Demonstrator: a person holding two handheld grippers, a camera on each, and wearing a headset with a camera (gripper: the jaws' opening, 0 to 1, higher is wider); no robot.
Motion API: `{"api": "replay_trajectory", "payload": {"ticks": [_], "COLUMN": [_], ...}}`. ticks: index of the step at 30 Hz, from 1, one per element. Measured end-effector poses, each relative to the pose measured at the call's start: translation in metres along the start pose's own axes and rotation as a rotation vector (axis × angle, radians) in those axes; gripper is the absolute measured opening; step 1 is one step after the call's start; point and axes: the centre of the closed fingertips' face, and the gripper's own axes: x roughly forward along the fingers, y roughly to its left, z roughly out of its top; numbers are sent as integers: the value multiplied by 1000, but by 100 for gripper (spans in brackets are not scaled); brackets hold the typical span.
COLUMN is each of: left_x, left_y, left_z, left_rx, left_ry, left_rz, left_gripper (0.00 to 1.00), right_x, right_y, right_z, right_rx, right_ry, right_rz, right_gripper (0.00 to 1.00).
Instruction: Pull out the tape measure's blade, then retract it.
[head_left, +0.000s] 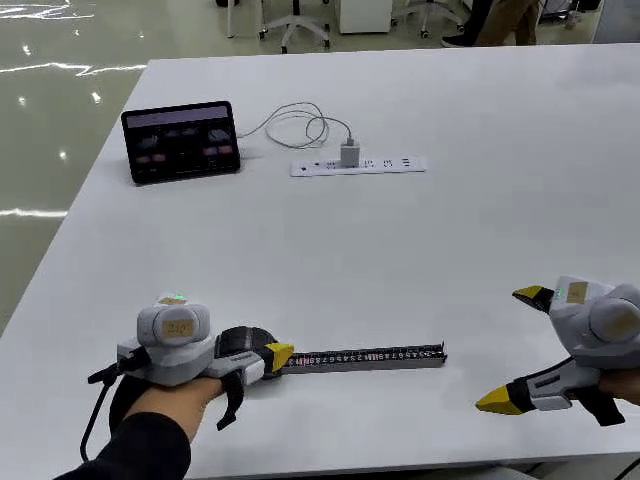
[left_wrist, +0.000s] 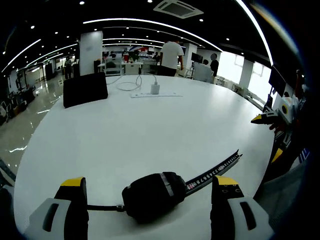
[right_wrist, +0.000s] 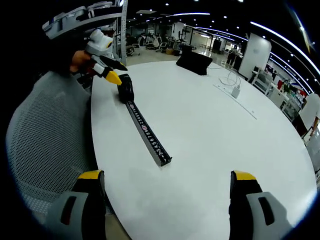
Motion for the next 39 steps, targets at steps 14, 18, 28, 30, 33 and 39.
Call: {"api": "replay_trajectory", "payload": {"ticks": [14, 18, 28, 30, 33, 39], "left_x": [10, 16, 24, 23, 24, 24], "left_y": [-10, -13, -8, -9, -9, -9], "left_z": [-1, -6, -9, -6, -7, -9], "left_rx": [3, 4, -8, -10, -1, 3], "left_ry": [-49, -47, -85, -103, -100, -95], "left_rz": [14, 15, 18, 16, 15, 14], "left_gripper": [96, 96, 93, 93, 92, 91], "right_x": [25, 32, 55, 60, 64, 72], "right_y": [7, 8, 11, 10, 11, 13], "right_z": [13, 17, 12, 6, -2, -10], "right_rx": [-105, -158, -241, -260, -299, -315], "right_ry": [31, 34, 107, 132, 167, 211], "right_rz": [88, 114, 228, 245, 270, 328], "right_gripper": [96, 92, 74, 68, 54, 37]}}
